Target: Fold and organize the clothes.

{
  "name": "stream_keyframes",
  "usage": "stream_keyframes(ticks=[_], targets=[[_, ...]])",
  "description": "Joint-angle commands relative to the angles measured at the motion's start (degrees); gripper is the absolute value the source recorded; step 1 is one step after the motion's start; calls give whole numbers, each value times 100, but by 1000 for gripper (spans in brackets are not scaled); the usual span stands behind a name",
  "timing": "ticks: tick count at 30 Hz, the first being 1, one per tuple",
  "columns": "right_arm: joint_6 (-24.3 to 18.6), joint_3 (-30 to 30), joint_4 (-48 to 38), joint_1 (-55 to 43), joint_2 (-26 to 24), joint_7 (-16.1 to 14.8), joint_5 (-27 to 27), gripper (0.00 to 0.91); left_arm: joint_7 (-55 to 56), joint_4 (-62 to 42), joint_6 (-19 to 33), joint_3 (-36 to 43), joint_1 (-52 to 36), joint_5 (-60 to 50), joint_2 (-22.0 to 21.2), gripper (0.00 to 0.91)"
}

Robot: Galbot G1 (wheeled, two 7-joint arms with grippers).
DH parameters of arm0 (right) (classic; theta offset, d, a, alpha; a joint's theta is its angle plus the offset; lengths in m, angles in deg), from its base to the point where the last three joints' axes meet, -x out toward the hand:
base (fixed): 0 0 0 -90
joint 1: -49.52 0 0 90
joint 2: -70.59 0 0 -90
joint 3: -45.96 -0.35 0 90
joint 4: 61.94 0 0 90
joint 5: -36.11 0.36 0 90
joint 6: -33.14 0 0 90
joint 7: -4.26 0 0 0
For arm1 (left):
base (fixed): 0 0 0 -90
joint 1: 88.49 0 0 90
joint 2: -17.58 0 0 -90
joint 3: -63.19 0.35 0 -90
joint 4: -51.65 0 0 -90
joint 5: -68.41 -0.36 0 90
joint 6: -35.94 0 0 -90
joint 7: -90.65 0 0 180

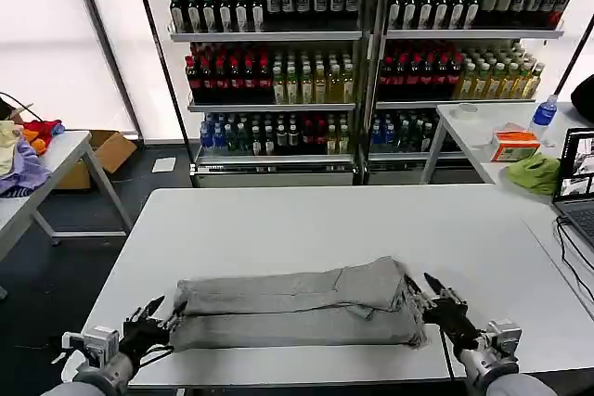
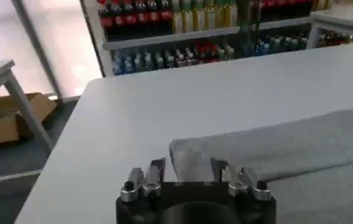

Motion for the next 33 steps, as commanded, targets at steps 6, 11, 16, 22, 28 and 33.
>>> stream_keyframes(ticks=[6, 11, 16, 22, 28, 33], targets=[[-1471, -55, -621, 87, 115, -161, -753, 907, 2145, -207, 656, 803, -146, 386, -1490, 907], [-1525, 33, -562, 219, 101, -174, -893, 907, 2227, -301, 804, 884, -281, 512, -1610, 907], [-1521, 67, -549, 258, 103, -186, -923, 907, 2230, -483, 837, 966, -362, 454, -1724, 232], [-1531, 80, -541, 278, 119, -173, -882, 907, 2214, -521, 862, 1050, -298, 362, -1797, 10], [-1528, 80, -447, 372, 126, -187, -843, 907, 2154, -562, 889, 992, -345, 308, -1852, 10], [-1525, 103, -439, 346, 106, -181, -795, 907, 2104, -629, 882, 1004, -410, 316, -1845, 10]])
